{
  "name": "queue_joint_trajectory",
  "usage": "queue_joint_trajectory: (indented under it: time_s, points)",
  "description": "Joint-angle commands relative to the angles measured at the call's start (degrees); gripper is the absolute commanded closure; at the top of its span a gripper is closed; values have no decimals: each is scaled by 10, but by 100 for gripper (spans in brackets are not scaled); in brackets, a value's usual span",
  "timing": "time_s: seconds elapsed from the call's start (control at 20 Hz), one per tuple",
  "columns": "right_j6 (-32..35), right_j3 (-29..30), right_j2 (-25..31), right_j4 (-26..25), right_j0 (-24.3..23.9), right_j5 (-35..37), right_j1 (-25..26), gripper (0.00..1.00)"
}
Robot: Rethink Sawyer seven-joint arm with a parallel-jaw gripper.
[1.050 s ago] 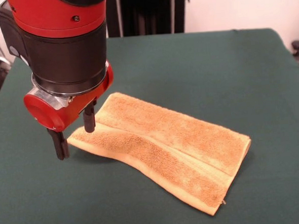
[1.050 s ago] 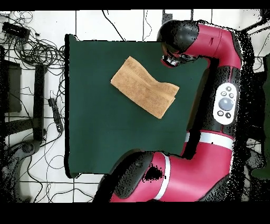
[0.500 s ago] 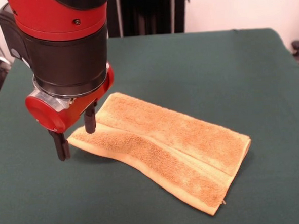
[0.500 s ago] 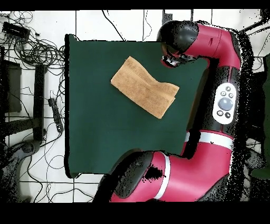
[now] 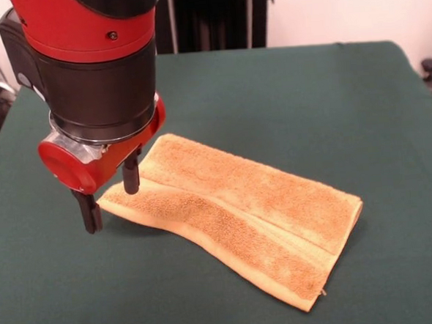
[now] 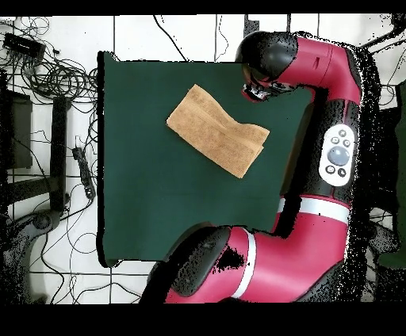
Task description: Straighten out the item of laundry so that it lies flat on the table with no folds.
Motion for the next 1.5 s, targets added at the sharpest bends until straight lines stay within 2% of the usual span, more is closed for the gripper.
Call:
queue_joint_trajectory:
  time_s: [0.05, 0.3, 0.7, 1.1, 1.5]
  points:
    - [-40, 67, 62, -1, 31, 13, 37, 0]
    - [-30, 68, 56, -3, 36, 19, 37, 0]
    - [-22, 122, 51, -1, 37, -15, 12, 0]
    - [-24, 120, 53, -2, 38, -14, 12, 0]
    - [-24, 149, 53, -2, 33, -40, 2, 0]
